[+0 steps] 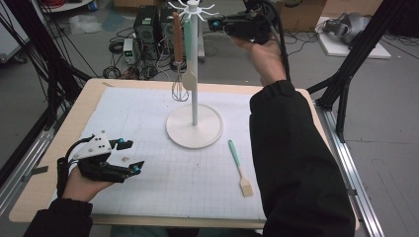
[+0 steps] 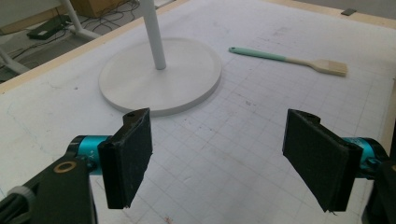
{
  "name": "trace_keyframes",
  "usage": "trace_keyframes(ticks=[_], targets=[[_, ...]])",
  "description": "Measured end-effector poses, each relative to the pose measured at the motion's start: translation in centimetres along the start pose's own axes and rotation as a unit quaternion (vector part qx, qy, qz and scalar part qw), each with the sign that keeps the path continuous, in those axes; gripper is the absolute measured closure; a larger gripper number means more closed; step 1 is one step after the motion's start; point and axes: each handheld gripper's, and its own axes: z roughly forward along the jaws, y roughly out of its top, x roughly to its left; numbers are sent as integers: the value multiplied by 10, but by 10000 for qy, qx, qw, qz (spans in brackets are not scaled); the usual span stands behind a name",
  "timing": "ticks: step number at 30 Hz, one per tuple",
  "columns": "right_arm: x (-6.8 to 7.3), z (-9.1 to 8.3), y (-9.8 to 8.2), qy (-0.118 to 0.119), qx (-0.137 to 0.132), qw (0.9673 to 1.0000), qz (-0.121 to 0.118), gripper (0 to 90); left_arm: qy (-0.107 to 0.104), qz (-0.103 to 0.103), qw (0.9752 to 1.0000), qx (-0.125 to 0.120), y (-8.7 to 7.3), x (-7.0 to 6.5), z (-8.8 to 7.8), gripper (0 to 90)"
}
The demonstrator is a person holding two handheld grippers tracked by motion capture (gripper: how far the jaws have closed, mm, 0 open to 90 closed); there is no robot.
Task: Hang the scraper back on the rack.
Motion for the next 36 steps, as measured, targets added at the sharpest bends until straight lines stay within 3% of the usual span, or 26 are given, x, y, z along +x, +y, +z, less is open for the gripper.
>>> trace_keyframes(ticks=[8,36], targets=[[-1,3,-1,6,22,10000,7,897,7,-7,10000,7,0,0,0,246],[19,16,6,49,106,9998,-180,897,1,26,10000,1,1,-1,-1,246]])
